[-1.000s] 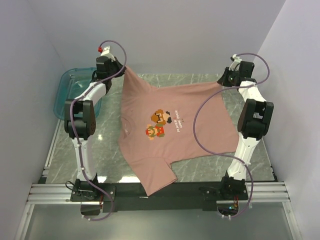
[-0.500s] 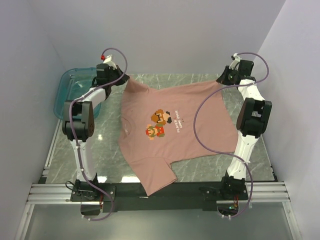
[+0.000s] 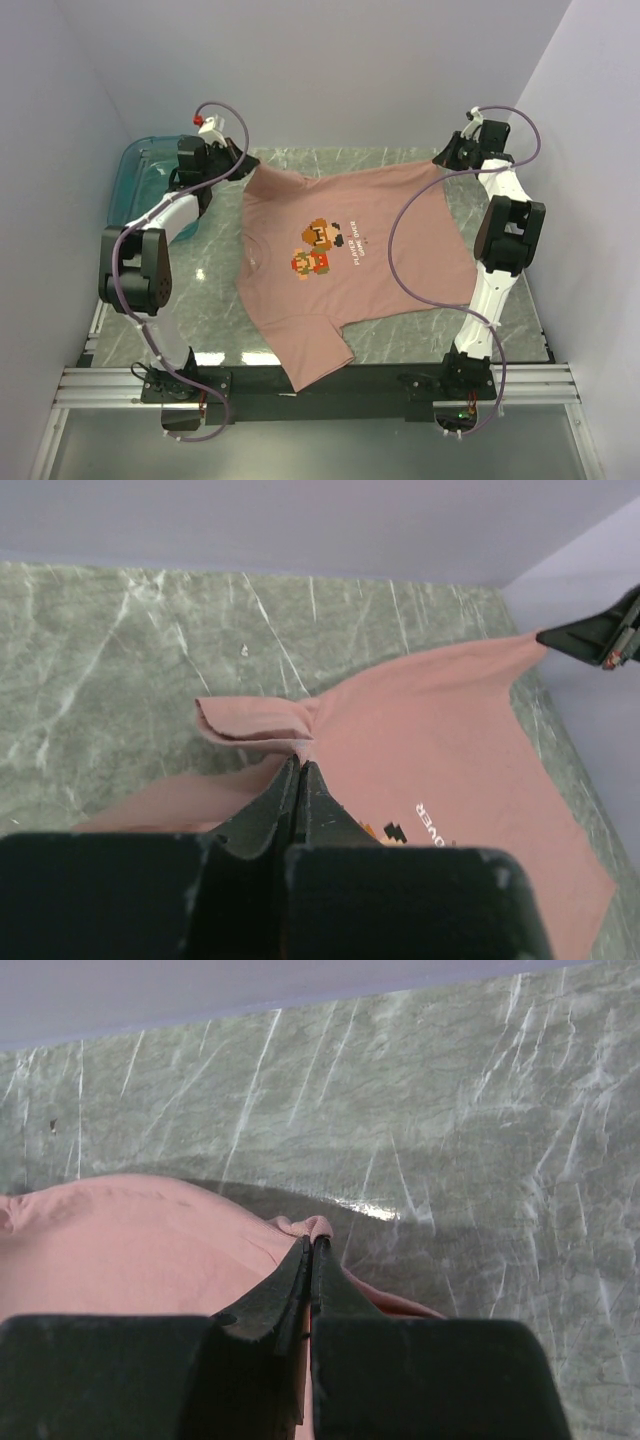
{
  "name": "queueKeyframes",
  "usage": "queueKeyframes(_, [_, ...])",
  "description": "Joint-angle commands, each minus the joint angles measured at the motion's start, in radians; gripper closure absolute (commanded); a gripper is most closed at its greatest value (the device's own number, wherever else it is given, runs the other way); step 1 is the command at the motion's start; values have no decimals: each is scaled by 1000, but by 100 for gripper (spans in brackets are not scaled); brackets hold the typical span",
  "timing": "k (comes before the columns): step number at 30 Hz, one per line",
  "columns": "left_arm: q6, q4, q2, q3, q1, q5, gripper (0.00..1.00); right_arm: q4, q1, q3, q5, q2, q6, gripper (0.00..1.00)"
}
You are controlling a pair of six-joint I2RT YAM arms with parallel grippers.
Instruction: Fold and stack the t-shirts
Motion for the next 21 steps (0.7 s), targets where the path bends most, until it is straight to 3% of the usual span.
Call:
queueKeyframes(1, [2, 55, -58, -58, 3, 65, 100, 36, -9, -2, -20, -3, 17, 100])
queueKeyframes(21, [20, 78, -317, -284, -23, 157, 100, 16, -19, 14, 4, 22, 48, 99])
